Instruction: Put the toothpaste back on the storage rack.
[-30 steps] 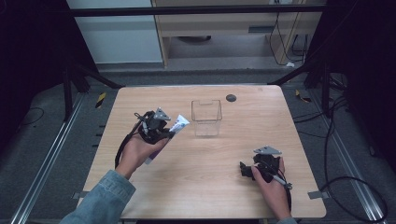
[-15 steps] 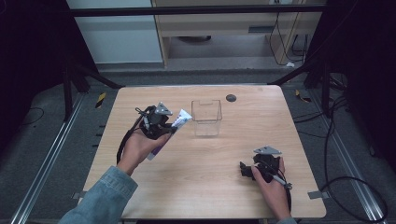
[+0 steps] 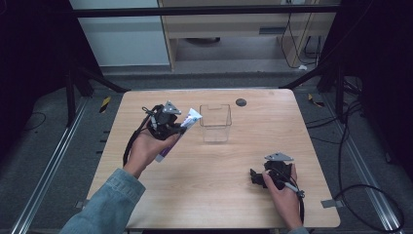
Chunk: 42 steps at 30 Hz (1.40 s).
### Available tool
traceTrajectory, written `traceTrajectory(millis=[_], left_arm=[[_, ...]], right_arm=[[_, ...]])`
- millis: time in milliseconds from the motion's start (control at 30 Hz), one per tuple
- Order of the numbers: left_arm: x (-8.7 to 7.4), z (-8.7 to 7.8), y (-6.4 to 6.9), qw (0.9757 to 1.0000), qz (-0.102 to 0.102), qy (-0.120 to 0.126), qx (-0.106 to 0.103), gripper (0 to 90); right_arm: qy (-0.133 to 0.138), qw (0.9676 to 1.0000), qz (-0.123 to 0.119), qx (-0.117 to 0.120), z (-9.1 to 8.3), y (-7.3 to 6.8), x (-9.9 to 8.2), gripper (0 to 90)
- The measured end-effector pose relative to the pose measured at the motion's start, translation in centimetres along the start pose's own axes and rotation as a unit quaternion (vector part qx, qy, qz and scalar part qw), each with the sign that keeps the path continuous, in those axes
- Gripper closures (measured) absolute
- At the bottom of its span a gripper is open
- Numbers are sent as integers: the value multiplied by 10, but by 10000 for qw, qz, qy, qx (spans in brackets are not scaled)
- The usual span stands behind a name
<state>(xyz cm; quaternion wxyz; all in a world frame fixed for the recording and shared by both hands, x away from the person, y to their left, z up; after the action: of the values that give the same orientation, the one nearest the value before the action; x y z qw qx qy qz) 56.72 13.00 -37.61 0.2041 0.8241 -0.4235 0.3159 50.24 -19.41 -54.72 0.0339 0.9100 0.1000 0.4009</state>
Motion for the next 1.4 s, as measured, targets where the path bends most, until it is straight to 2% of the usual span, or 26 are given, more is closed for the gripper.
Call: traceTrajectory(millis=[467, 700, 1033, 1267, 1400], left_arm=[[27, -4, 5, 9997, 175, 156, 74, 791], [38, 2, 4, 9995, 162, 258, 56, 791], [56, 11, 4, 9994, 199, 282, 65, 791], [73, 12, 5, 9986, 259, 459, 83, 791], [79, 19, 7, 9986, 338, 394, 76, 791]], right_arm=[[6, 10000, -3, 7, 0, 0, 0, 3], [6, 10000, -5, 8, 0, 0, 0, 3], [5, 10000, -2, 7, 0, 0, 0, 3], [6, 10000, -1, 8, 0, 0, 0, 3], [5, 10000, 0, 9, 0, 0, 0, 3]])
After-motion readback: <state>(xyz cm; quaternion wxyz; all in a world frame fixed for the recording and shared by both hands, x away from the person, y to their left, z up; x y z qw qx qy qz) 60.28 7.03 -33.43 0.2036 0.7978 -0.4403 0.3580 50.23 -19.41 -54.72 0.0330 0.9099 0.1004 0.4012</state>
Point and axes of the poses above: each handheld gripper's, and its own axes: z roughly forward along the jaws, x roughly out of its top, y roughly to its right, the point moved 5 cm from there along z, roughly forward along the jaws, and after that the axes turned 12 degrees about -x, right-handed, at the moved point
